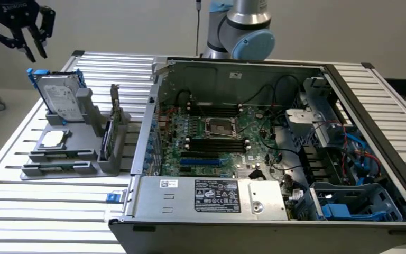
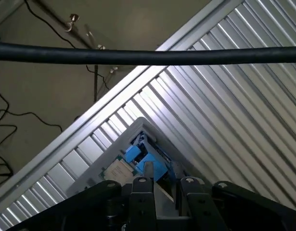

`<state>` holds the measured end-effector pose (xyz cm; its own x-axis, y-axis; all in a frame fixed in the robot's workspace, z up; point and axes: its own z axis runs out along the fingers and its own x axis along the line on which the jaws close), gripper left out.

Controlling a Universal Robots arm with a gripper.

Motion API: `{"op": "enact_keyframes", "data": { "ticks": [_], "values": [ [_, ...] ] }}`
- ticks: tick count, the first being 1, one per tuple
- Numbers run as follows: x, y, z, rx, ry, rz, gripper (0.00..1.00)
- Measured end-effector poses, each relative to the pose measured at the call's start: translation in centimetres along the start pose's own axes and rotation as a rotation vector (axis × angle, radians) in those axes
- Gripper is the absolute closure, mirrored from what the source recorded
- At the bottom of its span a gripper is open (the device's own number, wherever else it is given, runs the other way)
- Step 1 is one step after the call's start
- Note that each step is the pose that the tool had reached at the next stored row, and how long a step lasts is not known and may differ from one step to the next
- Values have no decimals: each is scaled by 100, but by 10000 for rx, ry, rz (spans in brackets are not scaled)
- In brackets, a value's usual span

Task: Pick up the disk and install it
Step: 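Pick up the disk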

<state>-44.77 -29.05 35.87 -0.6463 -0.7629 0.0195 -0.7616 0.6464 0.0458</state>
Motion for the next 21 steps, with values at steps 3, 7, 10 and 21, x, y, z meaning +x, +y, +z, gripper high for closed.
{"op": "enact_keyframes", "data": {
  "ticks": [3, 7, 10, 21],
  "values": [
    [0, 0, 10, 10, 26, -556, 62],
    [0, -1, 22, 24, 59, -1274, 56],
    [0, -1, 31, 35, 84, -1819, 56],
    [-1, -3, 73, 72, 177, -3821, 56]
  ]
}}
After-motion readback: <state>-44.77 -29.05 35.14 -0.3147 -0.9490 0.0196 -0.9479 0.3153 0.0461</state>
